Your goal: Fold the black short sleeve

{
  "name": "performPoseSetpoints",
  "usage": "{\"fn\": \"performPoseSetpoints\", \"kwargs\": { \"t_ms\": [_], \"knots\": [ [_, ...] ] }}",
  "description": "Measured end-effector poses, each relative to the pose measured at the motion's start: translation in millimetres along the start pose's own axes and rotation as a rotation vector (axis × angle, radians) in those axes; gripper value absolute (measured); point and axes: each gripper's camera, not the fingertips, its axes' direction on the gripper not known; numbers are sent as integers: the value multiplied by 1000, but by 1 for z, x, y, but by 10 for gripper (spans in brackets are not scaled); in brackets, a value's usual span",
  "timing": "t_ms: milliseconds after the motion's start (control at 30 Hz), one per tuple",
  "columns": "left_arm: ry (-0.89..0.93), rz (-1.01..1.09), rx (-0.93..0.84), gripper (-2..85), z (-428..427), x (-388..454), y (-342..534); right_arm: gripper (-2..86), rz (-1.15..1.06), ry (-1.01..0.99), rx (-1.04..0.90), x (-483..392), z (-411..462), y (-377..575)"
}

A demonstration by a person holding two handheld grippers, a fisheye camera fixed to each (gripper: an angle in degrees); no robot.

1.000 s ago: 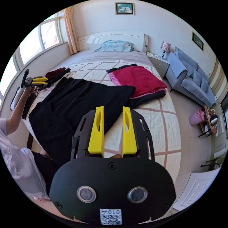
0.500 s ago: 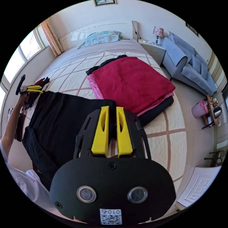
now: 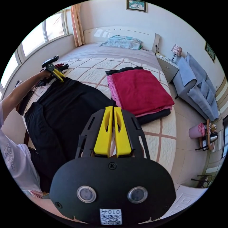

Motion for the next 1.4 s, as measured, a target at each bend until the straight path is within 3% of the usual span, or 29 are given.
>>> {"fn": "performPoseSetpoints", "kwargs": {
  "t_ms": [133,300,467,667,800,967,1200,1400],
  "knots": [
    [151,-58,98,27,-4,2,24,29,23,-9,25,-3,-12,15],
    [-20,-93,204,8,-19,34,68,30,33,-36,97,-10,-38,46],
    [-220,-63,463,2,-66,108,154,30,16,-36,148,-26,-62,79],
    [-455,80,623,0,-74,220,302,31,-223,26,340,-89,-122,185],
    [-474,144,575,1,-23,268,384,32,-198,-42,208,-110,-95,270],
    [-354,85,571,5,31,288,448,33,-112,-94,121,-127,-64,311],
    [-373,79,648,38,8,303,487,33,-75,-35,243,-136,-108,320],
    [-399,142,618,66,14,324,523,33,-50,-42,136,-136,-91,343]
  ]
}}
